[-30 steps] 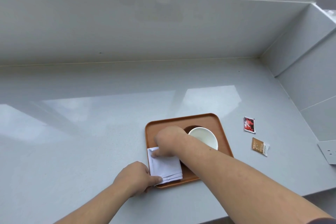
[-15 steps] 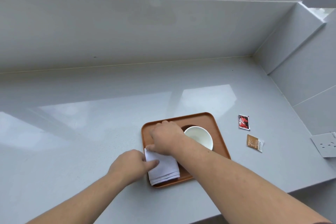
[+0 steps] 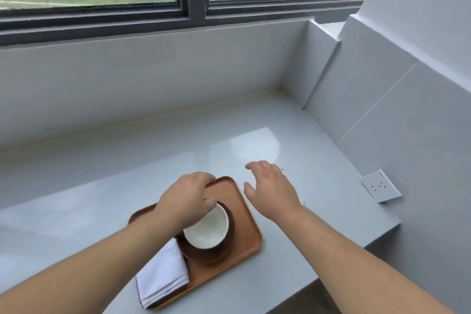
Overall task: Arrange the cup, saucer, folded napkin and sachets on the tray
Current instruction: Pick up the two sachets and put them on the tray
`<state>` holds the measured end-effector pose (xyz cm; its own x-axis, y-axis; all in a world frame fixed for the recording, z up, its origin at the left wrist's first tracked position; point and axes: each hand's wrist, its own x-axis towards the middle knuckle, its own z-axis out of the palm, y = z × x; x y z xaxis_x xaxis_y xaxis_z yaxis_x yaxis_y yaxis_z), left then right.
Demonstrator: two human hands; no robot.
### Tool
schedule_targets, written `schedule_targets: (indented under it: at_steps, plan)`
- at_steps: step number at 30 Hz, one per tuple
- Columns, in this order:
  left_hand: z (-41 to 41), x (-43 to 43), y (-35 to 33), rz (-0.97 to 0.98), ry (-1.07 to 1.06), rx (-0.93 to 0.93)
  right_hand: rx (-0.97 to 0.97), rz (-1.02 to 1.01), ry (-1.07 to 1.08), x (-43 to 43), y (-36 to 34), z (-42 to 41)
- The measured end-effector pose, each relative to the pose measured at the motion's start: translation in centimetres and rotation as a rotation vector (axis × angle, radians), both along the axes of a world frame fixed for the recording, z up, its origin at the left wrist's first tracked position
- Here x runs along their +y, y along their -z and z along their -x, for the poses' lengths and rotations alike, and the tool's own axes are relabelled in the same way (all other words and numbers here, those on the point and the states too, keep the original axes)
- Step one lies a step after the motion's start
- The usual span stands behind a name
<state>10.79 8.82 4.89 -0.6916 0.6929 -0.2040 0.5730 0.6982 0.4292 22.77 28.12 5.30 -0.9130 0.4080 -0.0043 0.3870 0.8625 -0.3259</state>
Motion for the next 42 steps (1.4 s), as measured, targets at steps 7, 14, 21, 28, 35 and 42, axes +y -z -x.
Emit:
schedule_targets:
  at_steps: [7,14,21,28,35,42]
  plan:
    - [-3.0,11.2,2.3,0.155,0.283,-0.019,-0.178,0.05,0.121,7.7,3.5,-7.1]
    - [-4.1,18.7,5.7,0.24,0.312,-0.036,-0.296,0.1,0.25,12.0,6.4,-10.2]
    - [-3.1,23.4,7.5,0.25,0.192,0.031,-0.294,0.218,0.244,13.4,7.9,-9.2]
    - [-1.9,24.3,7.5,0.247,0.141,-0.04,-0.328,0.26,0.213,13.5,8.0,-7.5]
    - [0.6,21.0,5.6,0.105,0.021,-0.335,-0.519,0.273,0.278,13.2,6.8,-6.0]
    - [5.0,14.4,2.9,0.032,-0.103,-0.449,-0.485,0.326,0.227,11.7,4.3,-1.8]
